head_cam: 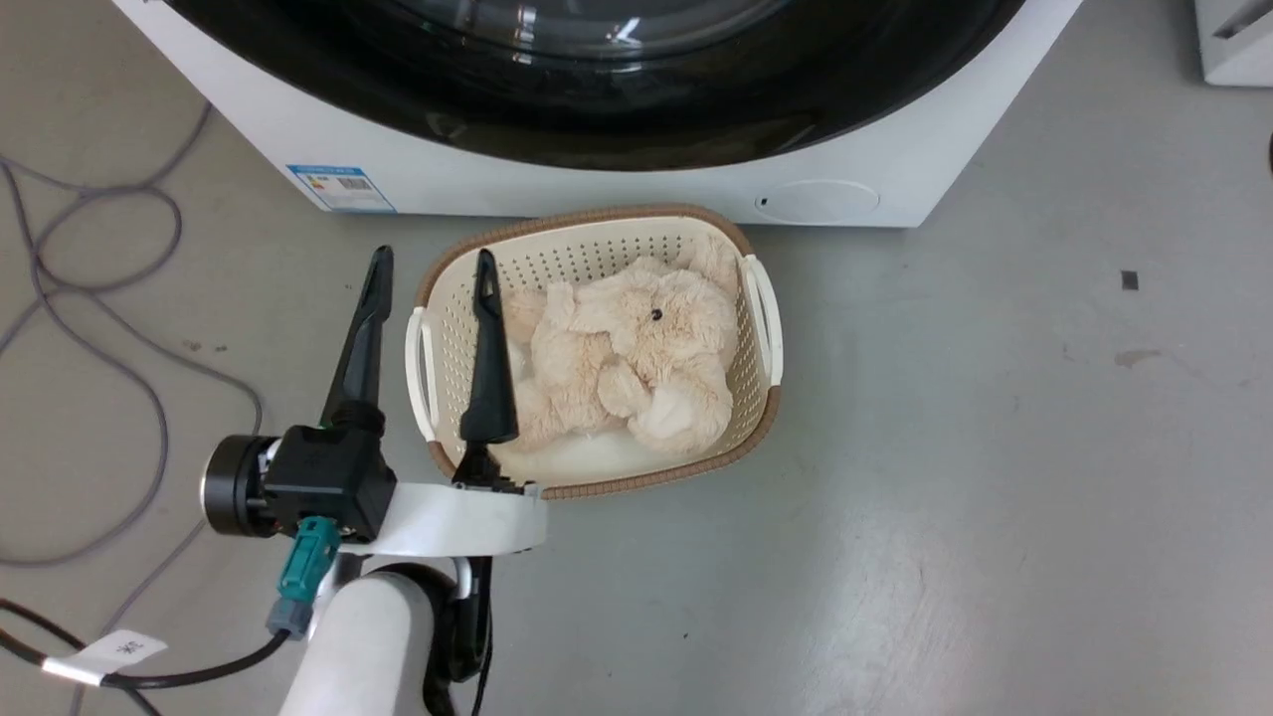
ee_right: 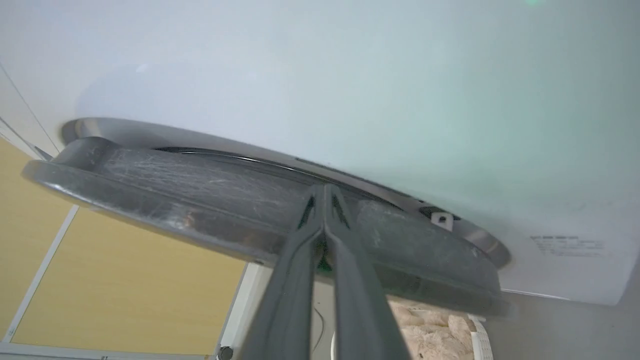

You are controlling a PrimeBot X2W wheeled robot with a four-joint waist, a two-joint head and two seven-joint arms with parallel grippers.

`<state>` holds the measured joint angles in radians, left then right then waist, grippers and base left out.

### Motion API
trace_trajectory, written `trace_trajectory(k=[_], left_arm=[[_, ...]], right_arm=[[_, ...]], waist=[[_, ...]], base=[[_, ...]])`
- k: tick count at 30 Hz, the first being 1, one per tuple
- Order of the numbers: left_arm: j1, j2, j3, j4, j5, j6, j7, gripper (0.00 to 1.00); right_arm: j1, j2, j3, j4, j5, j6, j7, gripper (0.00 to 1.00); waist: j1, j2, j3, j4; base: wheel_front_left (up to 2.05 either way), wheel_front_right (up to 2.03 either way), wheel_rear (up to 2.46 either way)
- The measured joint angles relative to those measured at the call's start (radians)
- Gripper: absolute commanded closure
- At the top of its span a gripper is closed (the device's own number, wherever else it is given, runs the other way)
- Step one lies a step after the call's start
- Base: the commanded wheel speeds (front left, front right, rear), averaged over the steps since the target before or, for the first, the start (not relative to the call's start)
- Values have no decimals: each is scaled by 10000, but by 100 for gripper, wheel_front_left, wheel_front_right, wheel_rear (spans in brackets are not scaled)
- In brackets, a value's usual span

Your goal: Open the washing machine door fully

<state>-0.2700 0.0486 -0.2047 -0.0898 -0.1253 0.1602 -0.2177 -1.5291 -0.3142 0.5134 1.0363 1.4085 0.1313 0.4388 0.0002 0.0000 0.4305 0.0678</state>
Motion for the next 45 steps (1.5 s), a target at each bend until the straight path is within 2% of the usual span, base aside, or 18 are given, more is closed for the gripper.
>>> trace_trajectory(k=[6,13,22,36,45], left_arm=[[-142,0,-161,6,-61,148,-134,0],[-228,0,-451,73,-190,320,-288,0],[-370,-2,-727,320,-368,437,-387,0],[316,-4,-577,941,-347,291,-387,0],[1010,0,-242,1390,-244,-46,-387,0]], right_arm=[[-675,-42,639,583,497,-4,853,100],[-1207,-314,1183,1057,1444,-15,2445,100],[-1463,-420,1563,1517,2314,-15,3885,100],[189,-451,1549,1298,2895,-15,5474,100],[1801,-337,1569,71,3267,-15,6184,100]], waist=[[-1,0,130,56],[-1,0,173,186],[-1,0,-36,279],[-1,0,-1399,260],[-2,0,-2426,98]], base=[[0,0,0],[0,0,0],[0,0,0],[0,0,0],[0,0,0]])
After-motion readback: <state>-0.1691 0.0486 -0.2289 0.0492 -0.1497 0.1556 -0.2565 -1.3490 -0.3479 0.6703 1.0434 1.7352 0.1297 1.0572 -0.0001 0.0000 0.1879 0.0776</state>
